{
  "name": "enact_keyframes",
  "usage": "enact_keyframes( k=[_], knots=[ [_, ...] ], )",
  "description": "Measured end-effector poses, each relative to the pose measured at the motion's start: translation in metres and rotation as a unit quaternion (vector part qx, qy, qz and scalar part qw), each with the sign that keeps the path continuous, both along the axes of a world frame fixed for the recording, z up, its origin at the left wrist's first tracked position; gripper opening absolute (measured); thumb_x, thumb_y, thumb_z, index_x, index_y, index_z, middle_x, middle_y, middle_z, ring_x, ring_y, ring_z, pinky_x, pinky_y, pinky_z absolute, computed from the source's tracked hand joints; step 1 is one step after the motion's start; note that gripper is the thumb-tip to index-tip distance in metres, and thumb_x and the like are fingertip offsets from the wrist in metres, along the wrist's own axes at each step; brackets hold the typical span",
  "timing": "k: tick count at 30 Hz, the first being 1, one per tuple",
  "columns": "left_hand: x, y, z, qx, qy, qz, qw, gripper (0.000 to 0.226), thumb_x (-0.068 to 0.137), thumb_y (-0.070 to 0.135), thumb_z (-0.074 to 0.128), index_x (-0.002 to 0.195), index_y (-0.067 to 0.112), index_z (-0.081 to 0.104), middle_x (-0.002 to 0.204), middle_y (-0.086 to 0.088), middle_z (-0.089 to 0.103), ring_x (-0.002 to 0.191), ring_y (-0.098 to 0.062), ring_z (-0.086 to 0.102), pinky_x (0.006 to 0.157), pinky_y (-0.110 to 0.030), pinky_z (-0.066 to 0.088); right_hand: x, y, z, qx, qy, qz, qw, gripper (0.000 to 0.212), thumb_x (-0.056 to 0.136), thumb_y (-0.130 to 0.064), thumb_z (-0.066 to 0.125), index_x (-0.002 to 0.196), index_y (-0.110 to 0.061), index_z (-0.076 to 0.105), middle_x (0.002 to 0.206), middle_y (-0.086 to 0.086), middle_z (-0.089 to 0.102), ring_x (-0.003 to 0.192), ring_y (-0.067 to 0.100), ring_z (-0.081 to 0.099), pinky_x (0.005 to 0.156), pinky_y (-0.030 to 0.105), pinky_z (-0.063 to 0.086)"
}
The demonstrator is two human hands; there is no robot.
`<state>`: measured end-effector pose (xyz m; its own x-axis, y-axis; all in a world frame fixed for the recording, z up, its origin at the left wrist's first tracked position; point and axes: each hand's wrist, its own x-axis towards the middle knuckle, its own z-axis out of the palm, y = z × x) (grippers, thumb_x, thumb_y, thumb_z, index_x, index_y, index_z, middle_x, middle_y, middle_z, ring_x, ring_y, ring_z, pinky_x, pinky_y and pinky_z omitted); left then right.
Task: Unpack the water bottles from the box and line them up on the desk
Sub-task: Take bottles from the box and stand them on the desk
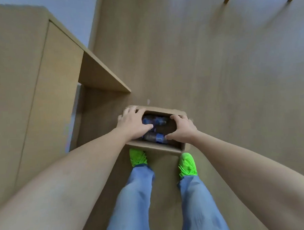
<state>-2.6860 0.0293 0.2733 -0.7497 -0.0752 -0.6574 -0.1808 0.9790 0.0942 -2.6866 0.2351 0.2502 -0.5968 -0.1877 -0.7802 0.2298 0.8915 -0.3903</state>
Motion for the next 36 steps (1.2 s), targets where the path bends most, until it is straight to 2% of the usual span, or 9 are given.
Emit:
enact_keyframes(
  k=[7, 12, 17, 22, 25, 28, 31, 33, 36],
  knots=[
    [0.009, -0.032, -0.167, 0.049, -0.065, 0.106, 0.991, 0.079, 0.076, 0.064, 0.060, 0.145, 0.034, 0.036, 0.154, 0.000, 0.031, 0.142, -0.025, 0.026, 0.111, -0.043, 0.032, 0.022, -0.041, -0.168, 0.019, -0.053, 0.013, 0.998, 0.091, 0.065, -0.046, 0.076, 0.144, -0.032, 0.033, 0.138, 0.007, 0.039, 0.125, 0.030, 0.042, 0.100, 0.043, 0.044],
    [0.010, -0.043, -0.279, 0.124, -0.075, 0.333, 0.932, 0.078, 0.076, 0.058, 0.065, 0.145, 0.030, 0.039, 0.148, -0.002, 0.039, 0.135, -0.026, 0.038, 0.110, -0.043, 0.034, 0.036, -0.070, -0.283, 0.027, -0.078, 0.044, 0.996, 0.089, 0.066, -0.047, 0.076, 0.142, -0.028, 0.034, 0.133, 0.008, 0.042, 0.122, 0.031, 0.043, 0.097, 0.045, 0.046],
    [0.005, -0.048, -0.364, 0.153, -0.054, 0.449, 0.879, 0.087, 0.072, 0.061, 0.066, 0.146, 0.024, 0.038, 0.145, -0.006, 0.045, 0.133, -0.028, 0.042, 0.111, -0.044, 0.035, 0.042, -0.084, -0.372, 0.050, -0.074, 0.089, 0.992, 0.083, 0.065, -0.050, 0.075, 0.134, -0.023, 0.039, 0.126, 0.011, 0.046, 0.119, 0.035, 0.045, 0.095, 0.046, 0.045],
    [0.006, -0.043, -0.419, 0.119, -0.004, 0.530, 0.840, 0.098, 0.070, 0.055, 0.077, 0.146, 0.014, 0.030, 0.146, -0.012, 0.042, 0.138, -0.032, 0.036, 0.113, -0.046, 0.033, 0.046, -0.101, -0.432, 0.076, -0.079, 0.131, 0.985, 0.075, 0.069, -0.037, 0.070, 0.136, -0.019, 0.041, 0.131, 0.012, 0.047, 0.124, 0.034, 0.044, 0.098, 0.048, 0.041],
    [0.004, -0.035, -0.439, 0.152, -0.031, 0.599, 0.786, 0.112, 0.071, 0.051, 0.080, 0.150, 0.011, 0.013, 0.146, -0.013, 0.038, 0.131, -0.035, 0.042, 0.101, -0.050, 0.048, 0.057, -0.113, -0.452, 0.091, -0.062, 0.158, 0.981, 0.067, 0.070, -0.029, 0.068, 0.130, -0.013, 0.042, 0.128, 0.013, 0.051, 0.121, 0.033, 0.046, 0.097, 0.050, 0.040],
    [-0.002, -0.032, -0.449, 0.156, -0.028, 0.656, 0.738, 0.114, 0.065, 0.052, 0.084, 0.148, 0.012, 0.017, 0.137, -0.014, 0.043, 0.115, -0.035, 0.055, 0.082, -0.049, 0.059, 0.062, -0.115, -0.465, 0.093, -0.057, 0.142, 0.984, 0.066, 0.070, -0.022, 0.066, 0.128, -0.011, 0.036, 0.122, 0.014, 0.056, 0.117, 0.035, 0.050, 0.096, 0.051, 0.040],
    [-0.005, -0.034, -0.458, 0.190, -0.057, 0.702, 0.684, 0.099, 0.059, 0.053, 0.085, 0.138, 0.016, 0.039, 0.122, -0.008, 0.059, 0.101, -0.031, 0.064, 0.077, -0.048, 0.060, 0.060, -0.112, -0.476, 0.085, -0.045, 0.146, 0.985, 0.062, 0.070, -0.018, 0.065, 0.122, -0.012, 0.034, 0.117, 0.015, 0.057, 0.111, 0.037, 0.055, 0.091, 0.050, 0.043],
    [-0.005, -0.037, -0.463, 0.210, -0.081, 0.701, 0.677, 0.071, 0.063, 0.049, 0.082, 0.120, 0.017, 0.055, 0.110, -0.008, 0.068, 0.092, -0.028, 0.069, 0.076, -0.047, 0.060, 0.059, -0.114, -0.479, 0.095, -0.036, 0.156, 0.983, 0.062, 0.069, -0.018, 0.068, 0.121, -0.012, 0.036, 0.118, 0.016, 0.054, 0.110, 0.037, 0.055, 0.089, 0.049, 0.045],
    [-0.004, -0.040, -0.457, 0.232, -0.100, 0.687, 0.681, 0.037, 0.073, 0.038, 0.078, 0.096, 0.018, 0.058, 0.093, -0.008, 0.069, 0.078, -0.025, 0.070, 0.066, -0.046, 0.062, 0.054, -0.116, -0.478, 0.131, -0.040, 0.200, 0.970, 0.073, 0.066, -0.022, 0.074, 0.129, -0.009, 0.043, 0.125, 0.017, 0.047, 0.115, 0.036, 0.046, 0.088, 0.049, 0.045]
  ],
)
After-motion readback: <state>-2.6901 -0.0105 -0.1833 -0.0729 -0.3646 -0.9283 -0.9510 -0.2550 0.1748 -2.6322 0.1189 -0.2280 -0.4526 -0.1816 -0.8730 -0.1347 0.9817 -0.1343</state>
